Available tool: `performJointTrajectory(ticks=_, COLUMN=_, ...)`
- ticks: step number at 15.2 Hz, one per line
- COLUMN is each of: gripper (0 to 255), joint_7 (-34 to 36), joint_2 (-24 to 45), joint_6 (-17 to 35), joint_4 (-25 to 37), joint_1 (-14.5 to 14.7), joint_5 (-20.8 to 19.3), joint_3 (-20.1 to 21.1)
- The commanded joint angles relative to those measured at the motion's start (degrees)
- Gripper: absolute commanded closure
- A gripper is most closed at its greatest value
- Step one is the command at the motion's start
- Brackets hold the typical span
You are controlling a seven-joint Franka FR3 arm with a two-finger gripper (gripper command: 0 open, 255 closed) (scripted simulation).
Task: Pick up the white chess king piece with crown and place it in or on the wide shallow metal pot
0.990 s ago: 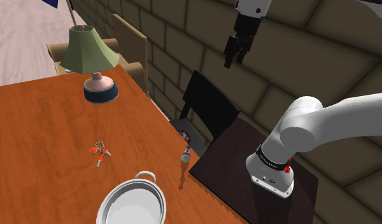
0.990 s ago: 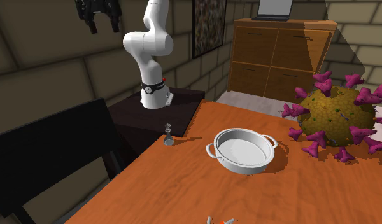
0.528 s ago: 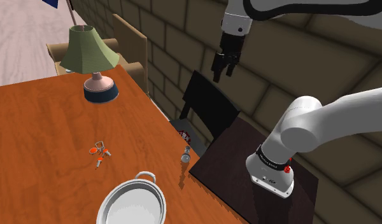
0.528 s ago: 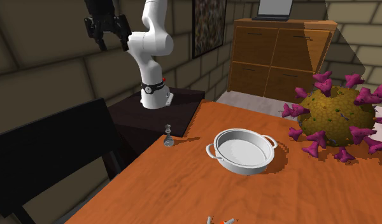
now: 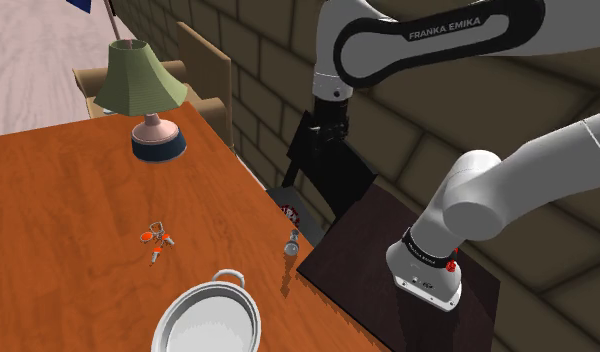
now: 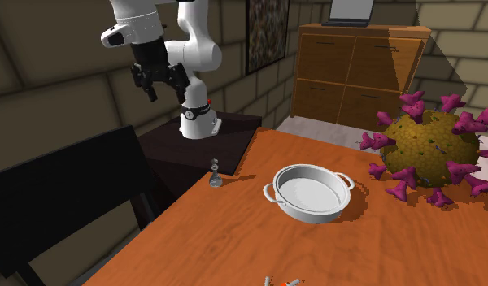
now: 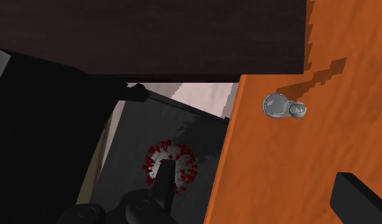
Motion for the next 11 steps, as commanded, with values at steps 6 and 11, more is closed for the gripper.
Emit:
performJointTrajectory(ticks=6, gripper=0, joint_7=3.3, joint_2=12.6, joint_6=10.0, joint_4=-1.3, joint_1=2.5, joint_5=3.0, joint_3=4.3)
performJointTrajectory(ticks=11, gripper=0, joint_7=5.7, joint_2=23.4, joint_6=16.8, joint_4=-0.1, joint_1=4.3, joint_5=4.3, joint_3=7.0)
